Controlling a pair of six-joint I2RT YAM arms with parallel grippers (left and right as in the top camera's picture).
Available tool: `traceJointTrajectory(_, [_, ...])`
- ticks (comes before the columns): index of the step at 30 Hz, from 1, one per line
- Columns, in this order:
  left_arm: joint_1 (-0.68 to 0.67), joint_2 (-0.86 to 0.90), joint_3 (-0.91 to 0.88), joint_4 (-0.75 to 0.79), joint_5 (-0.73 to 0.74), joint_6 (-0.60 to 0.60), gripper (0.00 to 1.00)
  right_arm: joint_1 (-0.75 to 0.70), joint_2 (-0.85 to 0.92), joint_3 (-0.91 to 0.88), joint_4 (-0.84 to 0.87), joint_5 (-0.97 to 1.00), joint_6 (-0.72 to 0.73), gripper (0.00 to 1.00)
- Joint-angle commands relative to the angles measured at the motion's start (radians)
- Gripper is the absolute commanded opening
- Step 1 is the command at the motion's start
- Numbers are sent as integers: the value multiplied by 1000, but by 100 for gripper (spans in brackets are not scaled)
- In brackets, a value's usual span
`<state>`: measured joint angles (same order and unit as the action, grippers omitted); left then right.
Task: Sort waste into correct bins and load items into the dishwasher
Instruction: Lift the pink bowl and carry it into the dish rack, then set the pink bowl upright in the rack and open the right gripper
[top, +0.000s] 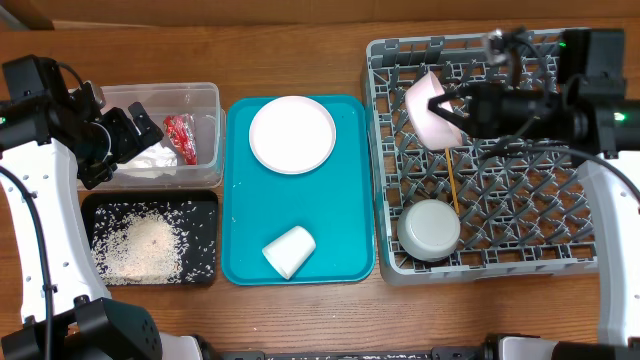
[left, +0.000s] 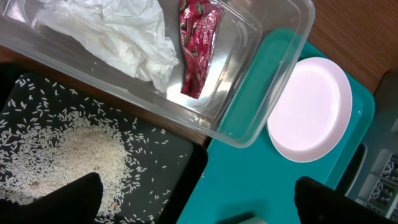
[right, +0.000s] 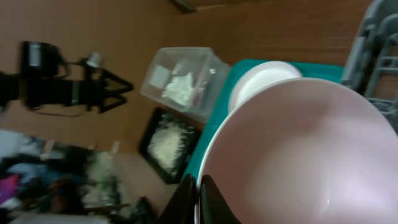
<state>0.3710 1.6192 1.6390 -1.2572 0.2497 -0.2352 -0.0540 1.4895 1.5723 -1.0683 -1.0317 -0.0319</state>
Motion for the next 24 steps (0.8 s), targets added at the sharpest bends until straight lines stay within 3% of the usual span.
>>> traceJointTrajectory(1, [-5,-16,14,2,-3,11,100,-71,26,-117,76,-399,-82,4])
traceJointTrajectory(3, [-5,-16,14,2,-3,11,100,-89,36,-199,178,-523,-81,4])
traceJointTrajectory(10, [-5,-16,14,2,-3,11,100,-94,116,-356,334,-537,-74,4])
traceJointTrajectory(24, [-5,-16,14,2,-3,11,100,-91,266,-389,350,-537,-161,4])
